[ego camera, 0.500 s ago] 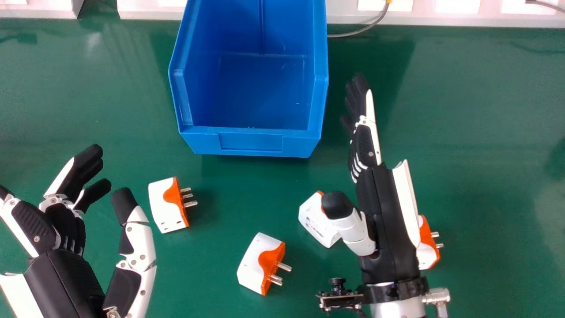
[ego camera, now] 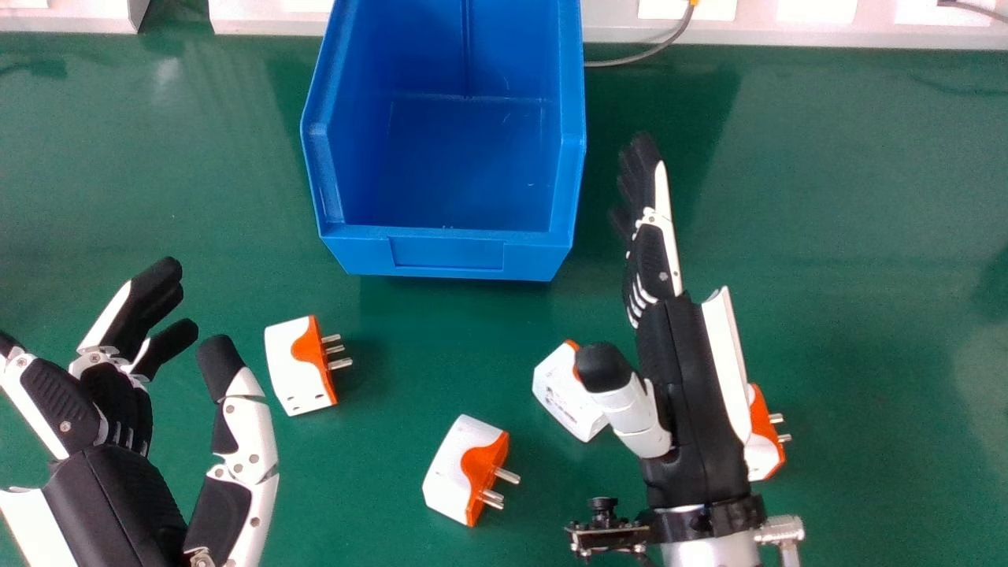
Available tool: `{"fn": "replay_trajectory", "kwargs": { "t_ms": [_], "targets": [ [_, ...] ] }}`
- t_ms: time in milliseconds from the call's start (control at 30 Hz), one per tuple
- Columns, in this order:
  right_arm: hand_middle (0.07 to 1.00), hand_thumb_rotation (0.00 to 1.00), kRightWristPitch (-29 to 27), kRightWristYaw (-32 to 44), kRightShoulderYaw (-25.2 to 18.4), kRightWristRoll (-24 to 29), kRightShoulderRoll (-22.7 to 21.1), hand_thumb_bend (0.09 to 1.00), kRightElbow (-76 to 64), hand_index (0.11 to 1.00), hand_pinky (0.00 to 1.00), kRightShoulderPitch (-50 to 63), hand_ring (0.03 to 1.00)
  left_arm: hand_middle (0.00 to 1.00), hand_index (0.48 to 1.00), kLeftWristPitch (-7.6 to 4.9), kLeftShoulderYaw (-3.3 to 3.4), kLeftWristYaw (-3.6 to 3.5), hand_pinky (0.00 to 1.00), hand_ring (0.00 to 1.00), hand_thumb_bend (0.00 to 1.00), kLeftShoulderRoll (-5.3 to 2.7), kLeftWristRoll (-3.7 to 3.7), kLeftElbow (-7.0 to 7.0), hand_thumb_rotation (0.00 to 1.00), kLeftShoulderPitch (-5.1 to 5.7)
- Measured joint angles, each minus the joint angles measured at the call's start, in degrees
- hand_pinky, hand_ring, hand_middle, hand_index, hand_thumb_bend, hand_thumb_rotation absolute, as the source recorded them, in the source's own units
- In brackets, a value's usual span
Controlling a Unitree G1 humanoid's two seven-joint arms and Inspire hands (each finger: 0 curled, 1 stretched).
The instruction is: Pick all objects and put in blue box
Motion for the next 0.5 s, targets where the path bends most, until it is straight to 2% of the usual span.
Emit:
{"fn": "replay_trajectory", "kwargs": {
  "t_ms": [500],
  "targets": [
    [1.000, 1.00, 0.01, 0.42, -0.12, 0.01, -0.01, 0.802, 0.00, 1.000, 0.97, 0.00, 1.000, 0.76, 0.740, -0.02, -0.21, 0.06, 0.69, 0.76, 0.23, 0.03, -0.01, 0.14, 0.00, 0.07]
  ]
}}
